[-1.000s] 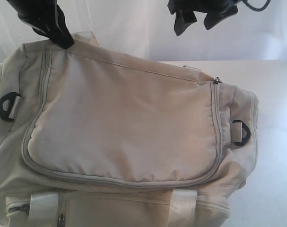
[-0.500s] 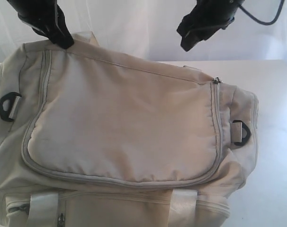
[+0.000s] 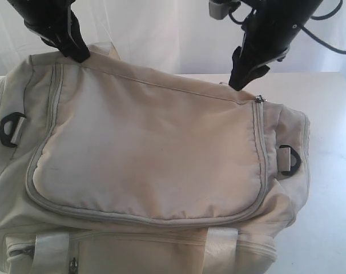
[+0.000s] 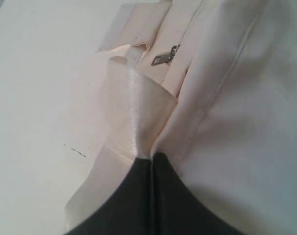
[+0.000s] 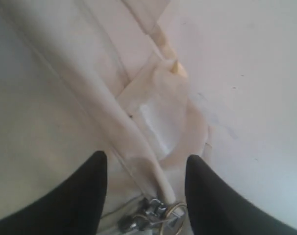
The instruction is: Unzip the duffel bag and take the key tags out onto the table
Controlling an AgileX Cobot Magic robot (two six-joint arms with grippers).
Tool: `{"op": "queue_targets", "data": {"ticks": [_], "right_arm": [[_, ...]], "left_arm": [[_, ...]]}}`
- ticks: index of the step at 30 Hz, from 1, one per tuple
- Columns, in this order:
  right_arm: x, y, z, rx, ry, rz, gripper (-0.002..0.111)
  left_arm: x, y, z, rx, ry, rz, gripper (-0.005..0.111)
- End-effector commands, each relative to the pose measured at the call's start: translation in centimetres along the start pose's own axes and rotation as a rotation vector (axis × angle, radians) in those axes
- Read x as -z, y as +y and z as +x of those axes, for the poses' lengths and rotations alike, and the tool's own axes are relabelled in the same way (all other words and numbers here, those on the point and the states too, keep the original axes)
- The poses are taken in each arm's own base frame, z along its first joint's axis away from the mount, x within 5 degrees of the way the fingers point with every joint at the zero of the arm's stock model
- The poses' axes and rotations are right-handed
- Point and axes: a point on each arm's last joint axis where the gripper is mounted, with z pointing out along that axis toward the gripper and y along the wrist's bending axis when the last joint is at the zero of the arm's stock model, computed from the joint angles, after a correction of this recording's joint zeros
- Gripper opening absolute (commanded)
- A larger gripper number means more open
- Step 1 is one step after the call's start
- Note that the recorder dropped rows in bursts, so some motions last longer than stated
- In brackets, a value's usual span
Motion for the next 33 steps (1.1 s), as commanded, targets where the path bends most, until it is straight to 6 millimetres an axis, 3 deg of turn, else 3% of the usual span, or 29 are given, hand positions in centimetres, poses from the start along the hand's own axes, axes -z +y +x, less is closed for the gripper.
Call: {"op": "queue_targets", "data": {"ticks": [1,6,17,23,30,33], "right_arm": [[-1.3,0.2,0.5,0.078,0.007,-0.055,0.048],[-1.7,0.1,0.7,0.079,0.03,-0.05,0.06],[-3.9,-0.1,0.6,0.058,0.046,-0.103,0.06],[-4.3,-0.1,0.7,0.056,0.054,-0.109,0.038],[-4.3,-0.2,0.7,0.058,0.057,-0.106,0.0],[-4.3,-0.2,0.7,0.059,0.06,-0.103,0.0]], "left_arm": [[1.3,-0.8,-0.1,-0.009,-0.013,0.041,0.0],[1.3,-0.8,-0.1,-0.009,-0.01,0.045,0.0],[1.3,-0.8,-0.1,-0.011,-0.008,0.046,0.0],[1.3,-0.8,-0.1,-0.016,-0.009,0.046,0.0],[1.3,-0.8,-0.1,-0.027,-0.009,0.043,0.0],[1.3,-0.7,0.0,-0.032,-0.003,0.038,0.0]]}}
